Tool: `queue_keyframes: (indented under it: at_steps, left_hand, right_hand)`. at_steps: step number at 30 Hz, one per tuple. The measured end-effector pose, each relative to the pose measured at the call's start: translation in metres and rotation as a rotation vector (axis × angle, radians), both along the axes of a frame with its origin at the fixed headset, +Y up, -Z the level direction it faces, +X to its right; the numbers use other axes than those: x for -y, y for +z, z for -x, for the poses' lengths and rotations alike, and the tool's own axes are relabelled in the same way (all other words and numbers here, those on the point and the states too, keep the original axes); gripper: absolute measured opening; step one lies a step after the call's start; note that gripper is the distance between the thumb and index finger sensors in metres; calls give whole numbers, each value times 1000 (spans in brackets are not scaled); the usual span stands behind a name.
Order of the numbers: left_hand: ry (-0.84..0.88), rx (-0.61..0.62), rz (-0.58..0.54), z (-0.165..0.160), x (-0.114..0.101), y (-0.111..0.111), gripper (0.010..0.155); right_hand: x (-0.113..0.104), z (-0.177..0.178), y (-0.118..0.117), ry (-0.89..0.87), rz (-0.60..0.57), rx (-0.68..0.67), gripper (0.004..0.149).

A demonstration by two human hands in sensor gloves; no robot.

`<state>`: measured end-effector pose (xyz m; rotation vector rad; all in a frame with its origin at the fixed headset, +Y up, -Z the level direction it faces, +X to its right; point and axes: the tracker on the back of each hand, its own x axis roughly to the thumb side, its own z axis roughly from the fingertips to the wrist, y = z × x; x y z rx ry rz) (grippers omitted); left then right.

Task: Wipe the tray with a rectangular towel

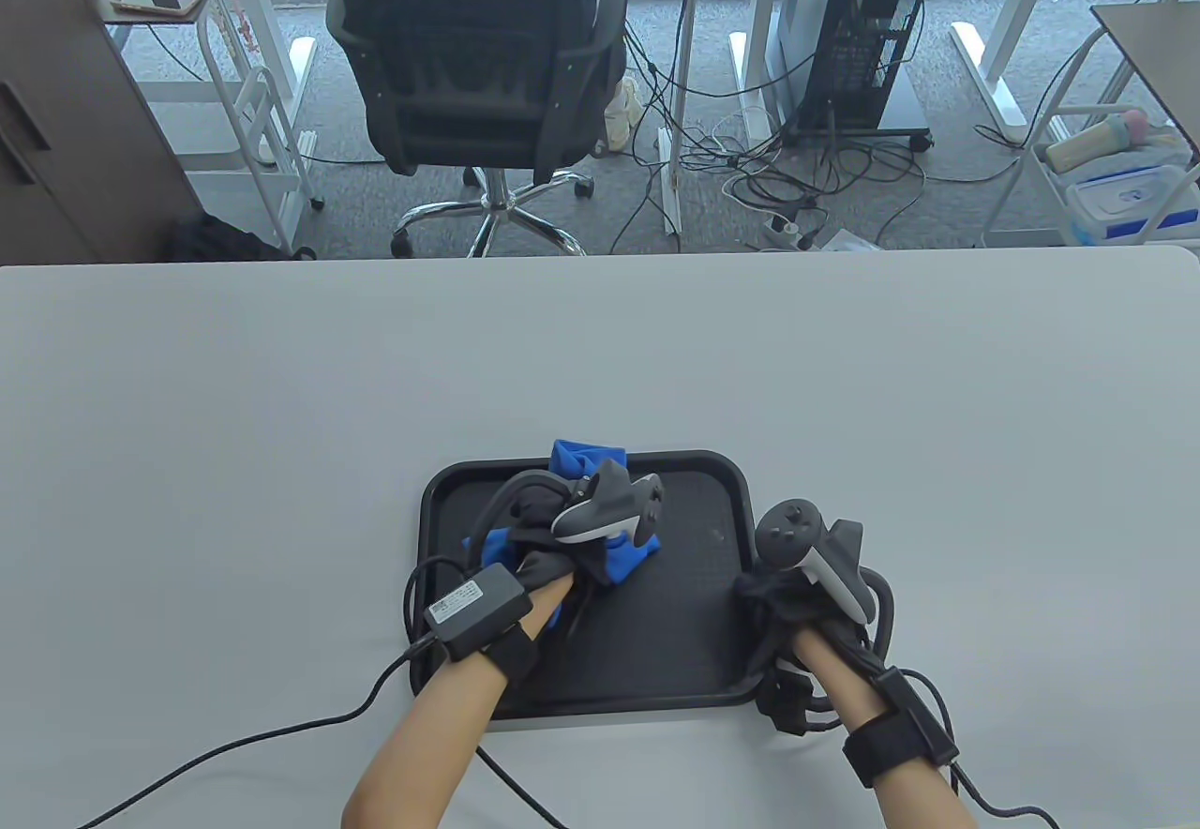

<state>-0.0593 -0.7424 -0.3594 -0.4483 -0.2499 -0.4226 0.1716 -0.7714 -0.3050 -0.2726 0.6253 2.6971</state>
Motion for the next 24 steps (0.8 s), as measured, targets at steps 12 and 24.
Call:
queue_keyframes:
  at_steps: [12,24]
  left_hand:
    - [-52,-48,138,63,-5,21,56]
    - [-111,131,294,52,-7,74,57]
  right_hand:
    - [1,0,0,-19,0,28,47]
    - [2,-4,-1,-63,-5,7,47]
